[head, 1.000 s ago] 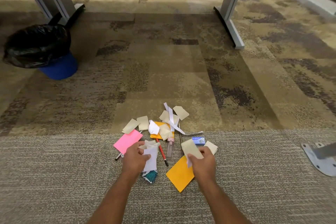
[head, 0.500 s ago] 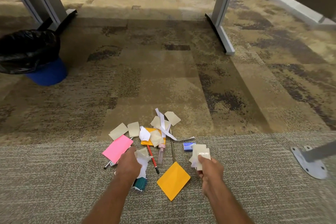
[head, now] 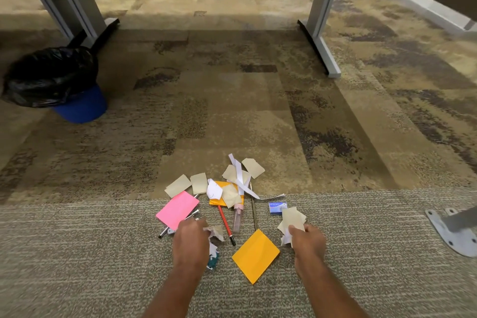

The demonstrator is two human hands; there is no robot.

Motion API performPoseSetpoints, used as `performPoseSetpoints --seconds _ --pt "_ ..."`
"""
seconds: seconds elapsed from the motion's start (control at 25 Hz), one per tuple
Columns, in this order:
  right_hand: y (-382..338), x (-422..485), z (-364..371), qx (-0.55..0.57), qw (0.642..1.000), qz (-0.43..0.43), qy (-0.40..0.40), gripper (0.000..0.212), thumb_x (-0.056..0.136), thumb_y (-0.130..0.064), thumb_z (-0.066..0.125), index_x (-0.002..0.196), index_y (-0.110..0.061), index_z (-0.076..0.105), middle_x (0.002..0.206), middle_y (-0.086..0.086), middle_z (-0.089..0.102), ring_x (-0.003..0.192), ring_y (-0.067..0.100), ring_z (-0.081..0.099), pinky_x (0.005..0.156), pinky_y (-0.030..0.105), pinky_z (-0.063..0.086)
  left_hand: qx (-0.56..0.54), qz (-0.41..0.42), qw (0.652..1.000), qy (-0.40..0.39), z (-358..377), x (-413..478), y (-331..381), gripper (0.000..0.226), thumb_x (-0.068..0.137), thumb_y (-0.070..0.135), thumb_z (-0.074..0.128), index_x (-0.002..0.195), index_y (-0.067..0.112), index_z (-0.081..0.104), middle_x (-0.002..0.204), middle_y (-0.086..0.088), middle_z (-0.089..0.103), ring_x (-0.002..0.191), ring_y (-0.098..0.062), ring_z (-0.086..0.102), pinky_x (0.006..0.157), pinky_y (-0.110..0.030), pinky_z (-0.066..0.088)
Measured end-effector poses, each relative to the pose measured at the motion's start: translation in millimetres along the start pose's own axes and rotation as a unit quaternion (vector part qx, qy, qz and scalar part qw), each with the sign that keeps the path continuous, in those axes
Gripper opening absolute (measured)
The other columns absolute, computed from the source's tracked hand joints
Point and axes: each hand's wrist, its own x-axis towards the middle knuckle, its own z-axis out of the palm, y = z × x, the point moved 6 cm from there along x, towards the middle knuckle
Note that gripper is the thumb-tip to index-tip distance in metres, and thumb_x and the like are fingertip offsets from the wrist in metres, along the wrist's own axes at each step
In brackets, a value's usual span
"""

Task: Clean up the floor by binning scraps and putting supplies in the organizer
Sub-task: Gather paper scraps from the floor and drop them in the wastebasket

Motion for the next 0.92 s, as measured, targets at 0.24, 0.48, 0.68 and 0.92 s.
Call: performPoseSetpoints --seconds 0.24,0.48,0.68,0.92 --pt "-1.4 -2.0 5.4 0.001 1.0 0.007 0.011 0.017 0.081 -0.008 0.076 0.096 -0.002 0.072 0.097 0.017 0.074 0.069 0.023 0.063 0.06 0.028 0.049 -0.261 -0.119 0.958 0.028 -11.8 -7.0 -12.3 0.021 0.085 0.025 0.077 0.102 0.012 0.079 0.068 0.0 0.07 0.056 -0.013 0.064 0.045 -0.025 0.038" --pt "-0.6 0.4 12.9 0.036 0.999 0.026 0.004 0.01 0.081 -0.005 0.075 0.089 -0.001 0.071 0.087 0.017 0.074 0.063 0.022 0.062 0.055 0.025 0.043 -0.536 -0.339 0.77 0.066 -10.5 -11.5 -76.6 0.03 0.079 0.008 0.08 0.106 0.003 0.068 0.082 -0.011 0.071 0.066 -0.024 0.069 0.047 -0.03 0.056" --pt "-5.5 -8.9 15.0 0.13 0.99 0.03 0.048 0.024 0.082 0.0 0.073 0.105 -0.003 0.066 0.105 0.021 0.071 0.072 0.026 0.062 0.059 0.028 0.049 -0.604 -0.396 0.691 0.02 -7.9 -10.0 -110.7 0.04 0.079 0.006 0.078 0.114 -0.003 0.062 0.107 -0.021 0.068 0.088 -0.032 0.066 0.078 -0.043 0.058" --pt "-26.9 -16.5 24.2 0.237 0.971 0.032 0.024 0.048 0.082 0.005 0.072 0.127 -0.002 0.059 0.121 0.02 0.068 0.1 0.031 0.068 0.08 0.034 0.055 -0.541 -0.333 0.771 -0.051 -3.9 -7.5 -84.6 0.02 0.08 0.005 0.078 0.093 0.013 0.065 0.093 -0.017 0.068 0.082 -0.032 0.068 0.05 -0.034 0.056"
